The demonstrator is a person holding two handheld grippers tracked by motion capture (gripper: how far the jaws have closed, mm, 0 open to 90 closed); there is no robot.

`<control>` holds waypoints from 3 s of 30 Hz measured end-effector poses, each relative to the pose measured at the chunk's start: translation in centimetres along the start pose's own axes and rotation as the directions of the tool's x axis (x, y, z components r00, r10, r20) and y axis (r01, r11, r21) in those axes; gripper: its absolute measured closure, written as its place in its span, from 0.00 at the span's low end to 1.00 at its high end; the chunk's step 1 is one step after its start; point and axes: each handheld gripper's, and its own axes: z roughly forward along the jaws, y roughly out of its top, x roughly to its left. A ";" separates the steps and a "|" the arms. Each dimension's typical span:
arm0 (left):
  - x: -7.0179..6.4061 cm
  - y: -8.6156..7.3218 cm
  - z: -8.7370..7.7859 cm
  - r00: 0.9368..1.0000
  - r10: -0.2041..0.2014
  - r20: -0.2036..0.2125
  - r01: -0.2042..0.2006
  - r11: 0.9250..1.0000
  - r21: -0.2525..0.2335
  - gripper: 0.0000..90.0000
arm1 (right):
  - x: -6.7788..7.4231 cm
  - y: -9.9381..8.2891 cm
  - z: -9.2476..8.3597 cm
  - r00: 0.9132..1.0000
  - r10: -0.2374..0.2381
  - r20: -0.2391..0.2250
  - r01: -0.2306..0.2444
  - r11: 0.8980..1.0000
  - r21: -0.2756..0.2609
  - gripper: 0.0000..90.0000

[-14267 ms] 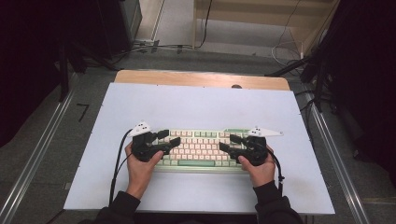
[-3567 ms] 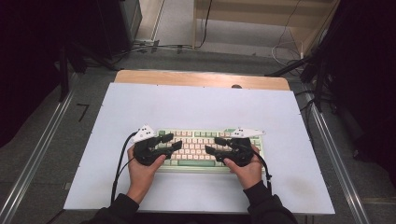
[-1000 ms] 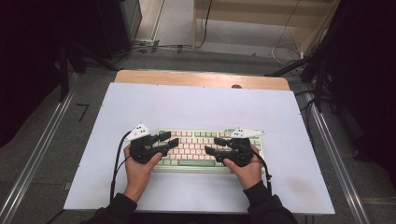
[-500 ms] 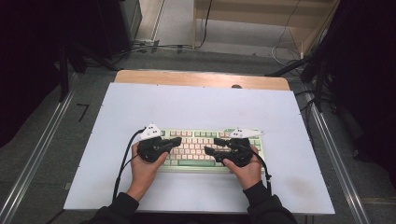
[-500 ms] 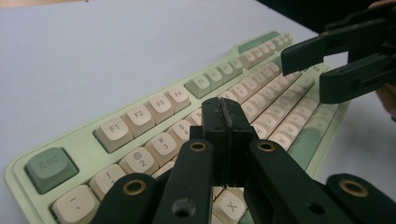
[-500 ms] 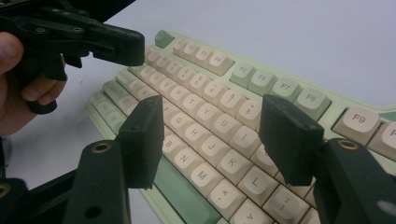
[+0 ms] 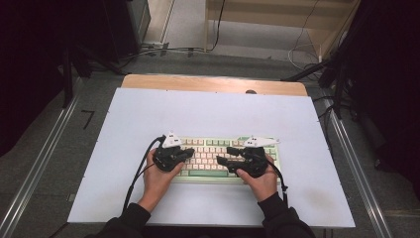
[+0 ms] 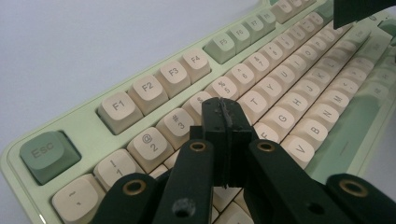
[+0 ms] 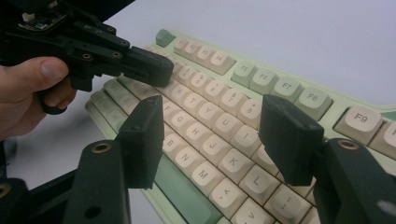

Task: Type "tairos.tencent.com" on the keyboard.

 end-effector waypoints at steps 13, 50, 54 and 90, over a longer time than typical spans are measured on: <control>-0.2 0.2 -0.6 0.999 -0.024 0.049 0.026 0.999 -0.041 1.00 | 0.0 0.0 -0.1 1.000 0.001 0.000 -0.001 1.000 -0.003 0.43; 2.8 -1.7 -5.1 0.971 -0.199 0.135 0.231 0.928 -0.291 0.50 | 1.7 0.1 0.9 0.996 -0.079 -0.047 0.081 0.996 0.047 0.97; 2.8 -1.7 -5.1 0.970 -0.199 0.138 0.232 0.929 -0.290 0.51 | 2.0 0.0 1.5 0.994 -0.104 -0.037 0.107 0.991 0.078 0.97; 2.7 -1.9 -4.7 0.971 -0.198 0.137 0.228 0.936 -0.267 0.51 | 1.7 -0.3 2.0 0.995 -0.100 -0.010 0.100 0.990 0.103 0.93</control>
